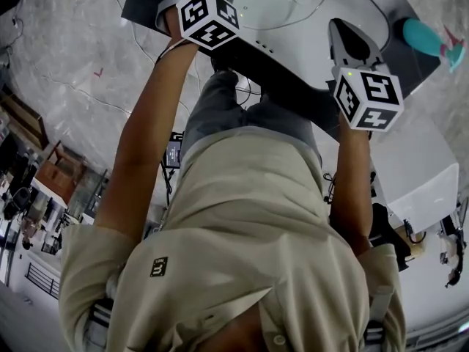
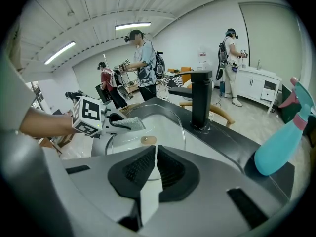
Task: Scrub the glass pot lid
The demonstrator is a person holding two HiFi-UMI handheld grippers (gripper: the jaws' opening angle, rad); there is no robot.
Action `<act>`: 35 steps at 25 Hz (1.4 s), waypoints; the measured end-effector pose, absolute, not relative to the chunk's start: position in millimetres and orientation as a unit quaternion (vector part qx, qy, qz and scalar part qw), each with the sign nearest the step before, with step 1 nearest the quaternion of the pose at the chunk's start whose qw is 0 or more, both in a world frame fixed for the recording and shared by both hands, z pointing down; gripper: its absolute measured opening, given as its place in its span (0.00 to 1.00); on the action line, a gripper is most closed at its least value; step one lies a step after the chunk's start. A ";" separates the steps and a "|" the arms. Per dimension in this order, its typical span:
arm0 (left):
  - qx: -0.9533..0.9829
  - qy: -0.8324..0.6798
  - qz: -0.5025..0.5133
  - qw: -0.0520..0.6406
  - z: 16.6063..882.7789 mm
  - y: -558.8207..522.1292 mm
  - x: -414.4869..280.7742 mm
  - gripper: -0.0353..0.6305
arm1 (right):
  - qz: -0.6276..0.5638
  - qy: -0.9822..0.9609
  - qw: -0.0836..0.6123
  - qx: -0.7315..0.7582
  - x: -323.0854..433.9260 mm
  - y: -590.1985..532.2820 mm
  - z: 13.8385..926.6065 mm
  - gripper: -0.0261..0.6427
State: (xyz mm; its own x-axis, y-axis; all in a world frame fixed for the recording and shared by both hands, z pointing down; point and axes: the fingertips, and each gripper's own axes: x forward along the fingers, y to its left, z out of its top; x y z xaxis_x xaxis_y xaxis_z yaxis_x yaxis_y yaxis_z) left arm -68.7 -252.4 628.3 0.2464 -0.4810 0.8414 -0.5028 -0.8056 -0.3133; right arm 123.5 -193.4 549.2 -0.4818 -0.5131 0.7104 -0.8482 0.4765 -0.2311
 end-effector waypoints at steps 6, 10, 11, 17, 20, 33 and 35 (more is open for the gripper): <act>0.808 -0.264 0.525 0.040 655.9 -223.4 -37.2 0.18 | 0.295 -0.807 0.284 0.425 118.8 -191.0 551.5 0.08; 0.817 -0.234 0.524 0.053 669.4 -206.5 -8.6 0.18 | 0.297 -0.804 0.282 0.432 122.6 -188.2 551.1 0.08; 0.819 -0.226 0.524 0.053 672.5 -202.9 -0.5 0.18 | 0.297 -0.803 0.281 0.434 124.3 -187.1 551.2 0.08; 0.825 -0.180 0.533 0.050 689.4 -185.7 40.4 0.18 | 0.299 -0.796 0.279 0.446 136.0 -180.5 549.4 0.08; 0.823 -0.159 0.543 0.055 702.2 -173.1 48.0 0.18 | 0.300 -0.794 0.276 0.451 139.8 -176.0 547.8 0.08; 0.813 -0.152 0.561 0.028 700.8 -173.8 38.9 0.18 | 0.303 -0.787 0.270 0.465 154.5 -162.1 546.0 0.08; 0.810 -0.156 0.566 0.020 698.1 -178.4 28.5 0.18 | 0.301 -0.787 0.270 0.465 152.2 -162.0 544.7 0.08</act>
